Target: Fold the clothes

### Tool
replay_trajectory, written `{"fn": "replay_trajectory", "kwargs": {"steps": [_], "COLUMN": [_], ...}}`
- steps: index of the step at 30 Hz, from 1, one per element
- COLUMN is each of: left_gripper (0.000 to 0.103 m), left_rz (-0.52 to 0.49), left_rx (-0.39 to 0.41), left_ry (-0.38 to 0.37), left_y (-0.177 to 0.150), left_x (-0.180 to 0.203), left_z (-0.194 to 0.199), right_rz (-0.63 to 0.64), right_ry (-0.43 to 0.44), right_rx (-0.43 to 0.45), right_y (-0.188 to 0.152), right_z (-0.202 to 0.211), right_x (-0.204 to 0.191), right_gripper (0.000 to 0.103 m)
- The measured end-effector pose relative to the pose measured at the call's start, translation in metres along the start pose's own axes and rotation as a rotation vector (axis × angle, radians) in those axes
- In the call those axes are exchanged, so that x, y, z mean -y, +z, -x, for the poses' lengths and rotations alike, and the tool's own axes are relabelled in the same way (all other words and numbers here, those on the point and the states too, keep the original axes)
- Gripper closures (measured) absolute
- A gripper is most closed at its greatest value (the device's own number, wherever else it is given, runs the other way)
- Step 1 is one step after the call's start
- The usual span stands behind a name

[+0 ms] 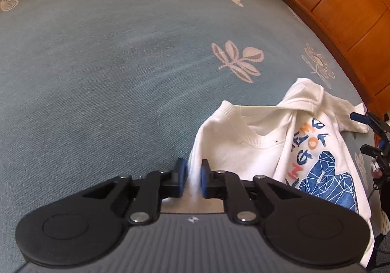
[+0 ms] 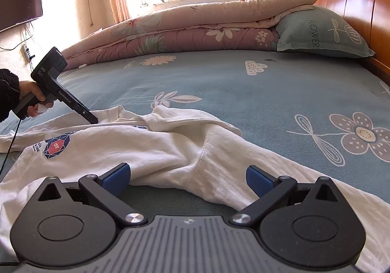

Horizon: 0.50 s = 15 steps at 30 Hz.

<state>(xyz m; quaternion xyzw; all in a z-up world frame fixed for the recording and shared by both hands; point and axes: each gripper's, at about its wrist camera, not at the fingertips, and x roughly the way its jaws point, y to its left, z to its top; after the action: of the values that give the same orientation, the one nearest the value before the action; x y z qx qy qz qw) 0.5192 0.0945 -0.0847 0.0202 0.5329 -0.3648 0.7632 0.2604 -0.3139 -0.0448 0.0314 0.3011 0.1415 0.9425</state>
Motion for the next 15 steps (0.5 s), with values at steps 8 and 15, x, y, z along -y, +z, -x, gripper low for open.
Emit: {"fn": "replay_trajectory", "kwargs": {"steps": [8,15], "left_gripper": [0.101,0.101], "left_rz": [-0.006,0.043], "left_rx": [0.145,0.133], "left_ry": [0.211,0.232], "left_y": [0.008,-0.001], "left_x": [0.001,-0.008], "left_z": [0.032,0.009], "right_rz": [0.094,0.342], "right_ry": [-0.035,-0.065], "right_rx": [0.022,-0.065], "right_y": [0.016,0.059], "right_z": [-0.007,-0.066], "right_x": [-0.002,-0.013], "right_gripper": [0.000,0.035]}}
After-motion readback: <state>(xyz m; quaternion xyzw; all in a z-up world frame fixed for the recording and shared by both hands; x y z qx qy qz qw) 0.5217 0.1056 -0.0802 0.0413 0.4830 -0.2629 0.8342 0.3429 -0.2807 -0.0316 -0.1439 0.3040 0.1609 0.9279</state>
